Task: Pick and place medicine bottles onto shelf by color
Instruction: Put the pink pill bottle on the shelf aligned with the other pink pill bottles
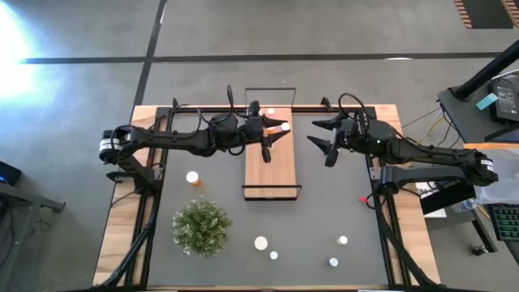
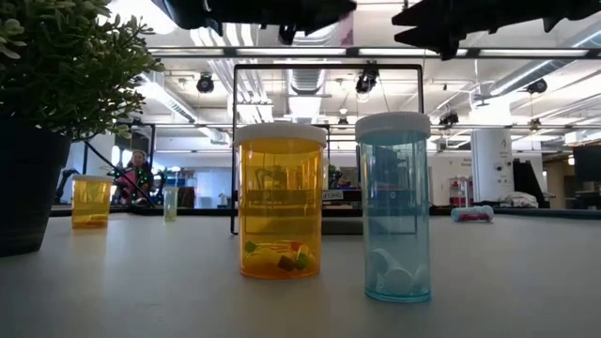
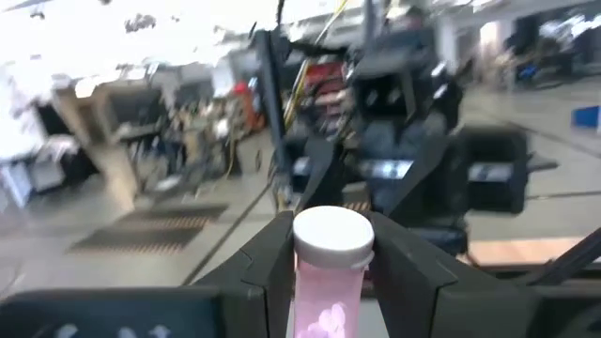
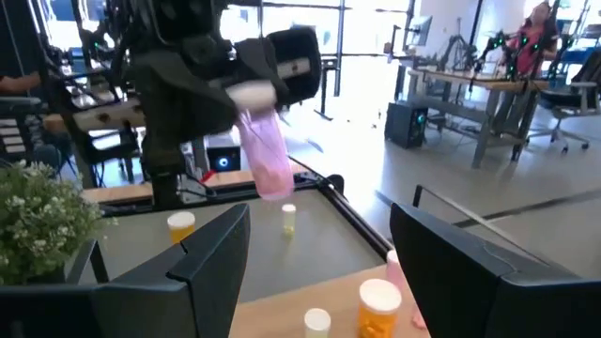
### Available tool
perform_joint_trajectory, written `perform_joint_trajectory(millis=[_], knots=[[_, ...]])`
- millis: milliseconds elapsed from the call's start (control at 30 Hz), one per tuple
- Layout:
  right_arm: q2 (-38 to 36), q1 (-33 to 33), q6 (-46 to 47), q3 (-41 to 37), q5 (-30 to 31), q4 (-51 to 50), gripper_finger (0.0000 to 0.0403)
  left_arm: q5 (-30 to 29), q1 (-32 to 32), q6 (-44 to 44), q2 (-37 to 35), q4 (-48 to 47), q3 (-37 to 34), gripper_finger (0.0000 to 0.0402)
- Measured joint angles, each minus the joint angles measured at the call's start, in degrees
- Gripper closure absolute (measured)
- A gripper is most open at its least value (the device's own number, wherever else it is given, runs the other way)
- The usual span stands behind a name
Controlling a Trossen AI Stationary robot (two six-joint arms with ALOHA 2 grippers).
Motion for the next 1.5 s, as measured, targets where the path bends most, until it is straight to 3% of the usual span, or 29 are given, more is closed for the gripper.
perform_joint_trajectory(millis=[400, 967, 1500], knots=[[6.93, 0.00, 0.27, 0.01, -0.36, 2.77, 0.0154, 2.63, 0.00, 0.96, 5.96, 7.55, -0.02, 0.0299], [18.98, 0.00, -2.84, 8.26, -3.32, 2.40, 0.0156, 3.09, -0.02, 0.59, 6.12, 8.78, -0.02, 0.0299], [19.38, 0.02, -3.72, 9.11, -3.32, 1.11, 0.0257, 3.13, 0.00, 0.61, 6.12, 7.82, -0.04, 0.0299]])
